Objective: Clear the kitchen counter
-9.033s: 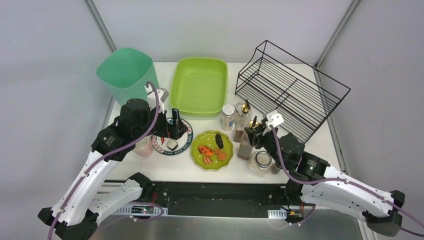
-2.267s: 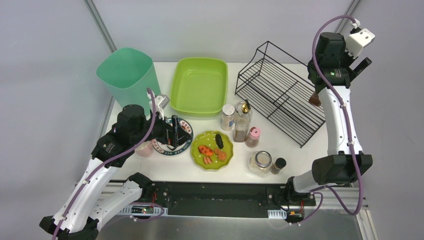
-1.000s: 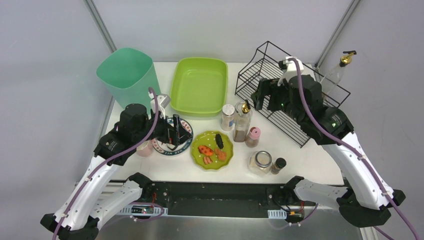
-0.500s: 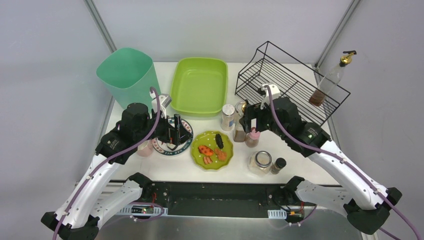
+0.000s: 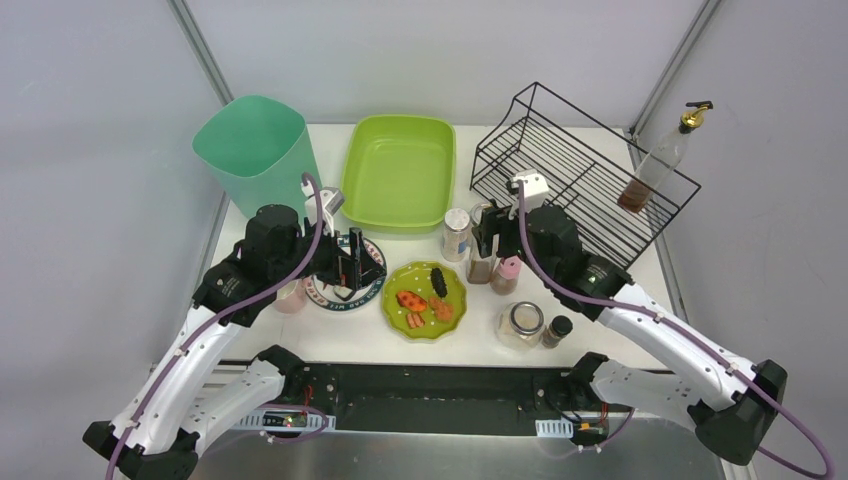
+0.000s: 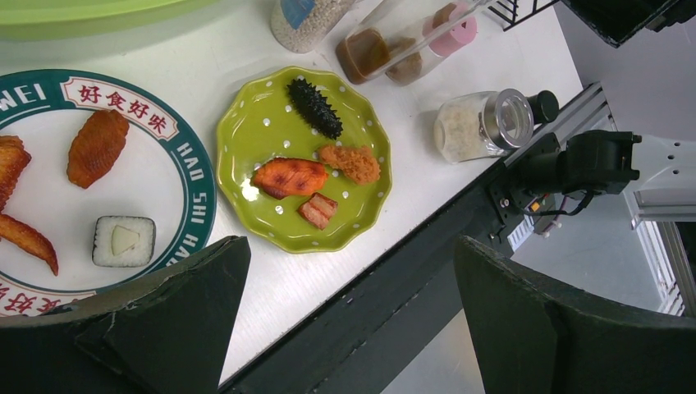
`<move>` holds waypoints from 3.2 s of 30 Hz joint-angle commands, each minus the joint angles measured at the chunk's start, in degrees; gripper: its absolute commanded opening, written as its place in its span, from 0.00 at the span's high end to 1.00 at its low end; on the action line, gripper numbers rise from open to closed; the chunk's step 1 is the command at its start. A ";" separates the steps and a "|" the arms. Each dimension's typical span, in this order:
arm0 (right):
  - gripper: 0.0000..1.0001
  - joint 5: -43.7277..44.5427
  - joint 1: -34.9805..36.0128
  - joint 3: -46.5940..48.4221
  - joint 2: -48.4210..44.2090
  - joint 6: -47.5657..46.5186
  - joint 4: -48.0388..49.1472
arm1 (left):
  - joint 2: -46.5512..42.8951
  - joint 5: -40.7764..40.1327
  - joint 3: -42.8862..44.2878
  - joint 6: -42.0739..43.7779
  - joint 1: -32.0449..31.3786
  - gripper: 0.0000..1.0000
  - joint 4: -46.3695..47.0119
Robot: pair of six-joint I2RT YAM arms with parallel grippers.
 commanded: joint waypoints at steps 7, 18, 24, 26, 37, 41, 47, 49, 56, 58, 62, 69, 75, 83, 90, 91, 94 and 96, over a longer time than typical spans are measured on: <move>0.35 3.90 0.88 -1.61 1.78 -1.80 10.18 | -0.01 -0.63 -0.24 1.20 0.50 0.00 1.65; 0.52 6.10 1.99 -2.28 3.74 -1.84 11.41 | 0.18 -0.91 -0.24 1.19 0.50 0.00 1.62; 0.64 7.70 2.20 -2.68 3.78 -1.65 11.42 | 0.16 -0.88 -0.20 1.19 0.49 0.00 1.69; 0.77 8.35 2.27 -2.57 3.59 -1.69 11.25 | 0.24 -0.84 -0.20 1.19 0.48 0.00 1.64; 1.00 13.03 3.97 7.79 1.62 -5.18 6.83 | 0.60 -0.85 -0.20 1.19 0.50 0.00 1.69; 1.00 13.20 4.11 13.35 2.03 -5.68 4.38 | 0.61 -0.88 -0.31 1.28 0.50 0.00 1.66; 1.00 16.28 4.21 22.60 4.03 -8.84 1.36 | 0.70 -0.80 -0.24 1.28 0.50 0.00 1.67; 1.00 17.93 4.17 26.67 5.65 -10.58 0.17 | 0.70 -0.80 -0.21 1.28 0.50 0.00 1.69; 1.00 22.70 3.45 36.90 11.48 -19.04 2.19 | 0.66 -0.75 -0.28 1.28 0.50 0.00 1.65; 1.00 23.35 2.53 40.57 13.55 -20.17 2.18 | 1.00 -0.67 -0.28 1.24 0.46 0.00 1.69; 1.00 23.10 -1.28 45.60 17.19 -21.55 3.55 | 1.30 -0.18 -0.20 1.19 0.55 0.00 1.68; 1.00 21.48 -8.78 53.89 23.49 -22.36 5.87 | 1.26 0.49 -0.15 1.11 0.49 0.00 1.69; 1.00 21.13 -14.70 59.54 28.22 -22.57 9.91 | 1.28 1.04 -0.14 1.11 0.49 0.00 1.69; 1.00 21.42 -22.69 65.75 34.05 -18.33 13.00 | 1.88 2.07 -0.07 1.02 0.50 0.00 1.69; 1.00 22.14 -26.13 71.94 40.57 -20.04 14.10 | 1.76 2.97 0.07 1.02 0.48 0.00 1.69; 1.00 22.20 -26.64 73.03 41.48 -20.08 13.83 | 1.72 2.93 0.04 1.01 0.57 0.00 1.71; 1.00 22.24 -28.42 74.77 43.38 -19.07 13.07 | 1.69 3.38 0.11 1.02 0.59 0.00 1.67; 1.00 22.38 -29.89 75.01 44.21 -17.82 13.09 | 1.70 3.58 0.13 1.00 0.72 0.00 1.69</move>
